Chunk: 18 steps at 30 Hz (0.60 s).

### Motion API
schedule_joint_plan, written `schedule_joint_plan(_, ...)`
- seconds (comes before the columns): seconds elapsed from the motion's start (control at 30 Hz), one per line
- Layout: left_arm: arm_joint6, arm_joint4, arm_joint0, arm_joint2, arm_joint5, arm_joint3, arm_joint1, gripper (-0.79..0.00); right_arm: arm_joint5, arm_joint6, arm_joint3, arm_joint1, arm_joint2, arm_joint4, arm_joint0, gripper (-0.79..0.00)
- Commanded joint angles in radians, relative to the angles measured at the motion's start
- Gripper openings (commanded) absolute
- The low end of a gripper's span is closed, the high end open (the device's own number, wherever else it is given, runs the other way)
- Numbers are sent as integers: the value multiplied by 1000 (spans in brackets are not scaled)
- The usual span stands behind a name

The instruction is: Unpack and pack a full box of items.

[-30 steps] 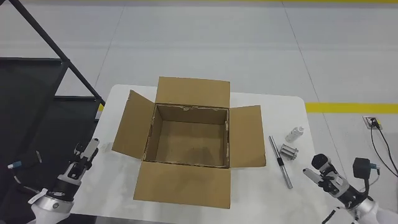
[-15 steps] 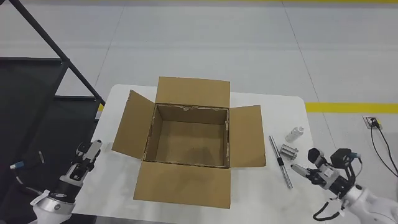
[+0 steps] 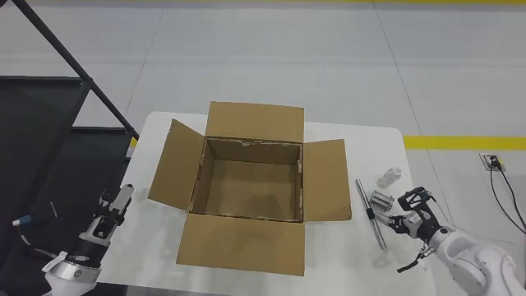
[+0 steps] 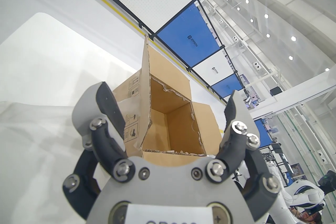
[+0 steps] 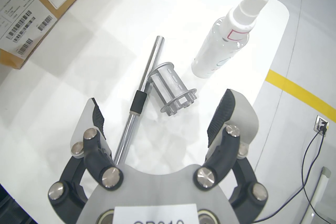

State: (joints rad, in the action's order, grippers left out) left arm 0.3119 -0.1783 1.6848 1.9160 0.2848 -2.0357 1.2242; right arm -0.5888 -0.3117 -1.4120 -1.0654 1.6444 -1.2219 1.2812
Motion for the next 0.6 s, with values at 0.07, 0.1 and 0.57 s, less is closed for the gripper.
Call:
schedule_joint_plan(0.07, 0, 0, 0, 0, 0, 0, 0, 0, 16, -9, 64, -1, -29, -13, -51, 0)
schedule_joint_plan(0.1, 0, 0, 0, 0, 0, 0, 0, 0, 12, -7, 77, -1, -34, -13, -61, 0)
schedule_joint_plan(0.57, 0, 0, 0, 0, 0, 0, 0, 0, -22, -7, 221, 0, -96, -7, -165, -314)
